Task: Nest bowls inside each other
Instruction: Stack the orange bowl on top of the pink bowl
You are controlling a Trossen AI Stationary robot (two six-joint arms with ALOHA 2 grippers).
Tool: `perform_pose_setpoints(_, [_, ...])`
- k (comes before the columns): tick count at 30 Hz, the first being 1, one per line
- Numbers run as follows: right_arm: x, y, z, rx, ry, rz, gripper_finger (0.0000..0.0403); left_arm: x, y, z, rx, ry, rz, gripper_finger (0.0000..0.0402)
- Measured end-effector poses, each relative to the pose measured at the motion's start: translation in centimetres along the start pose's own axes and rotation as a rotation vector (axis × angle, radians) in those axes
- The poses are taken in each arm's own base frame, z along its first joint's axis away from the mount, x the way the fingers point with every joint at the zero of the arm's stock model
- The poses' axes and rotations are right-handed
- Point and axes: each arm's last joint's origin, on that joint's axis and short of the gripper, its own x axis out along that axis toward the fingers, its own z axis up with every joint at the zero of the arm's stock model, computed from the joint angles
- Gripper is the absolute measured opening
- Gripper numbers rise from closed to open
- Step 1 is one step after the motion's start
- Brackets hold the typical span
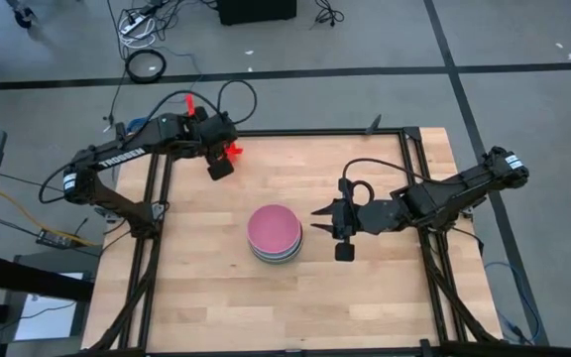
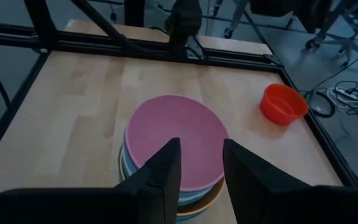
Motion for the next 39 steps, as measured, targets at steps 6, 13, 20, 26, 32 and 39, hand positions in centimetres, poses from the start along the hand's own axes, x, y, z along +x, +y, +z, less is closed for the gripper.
perform_pose_setpoints(6, [0.0,0.0,0.0,-0.001,0.001,-0.010,0.0106,0.1,0.2,0.0,0.007,0.001,0.000,0.0072])
perform_pose_setpoints(13, [0.0,0.0,0.0,0.001,0.001,-0.010,0.0106,0.5,0.9,0.0,0.003,0.014,0.004,0.0072])
perform_pose_setpoints(20, [0.0,-0.1,0.0,0.003,0.001,-0.012,0.0106,3.2,2.6,-0.8,-0.031,0.080,-0.125,0.0072])
perform_pose_setpoints(26, [0.0,-0.1,0.0,0.004,0.001,-0.012,0.0106,8.5,1.9,-3.1,0.002,0.172,-0.202,0.0072])
perform_pose_setpoints(32, [0.2,-0.5,0.0,0.011,0.003,-0.025,0.0106,12.9,1.3,-5.0,-0.042,0.123,-0.311,0.0072])
perform_pose_setpoints(39, [0.5,-1.2,0.0,0.020,0.013,-0.049,0.0106,16.1,0.8,-7.1,-0.038,0.086,-0.307,0.0072])
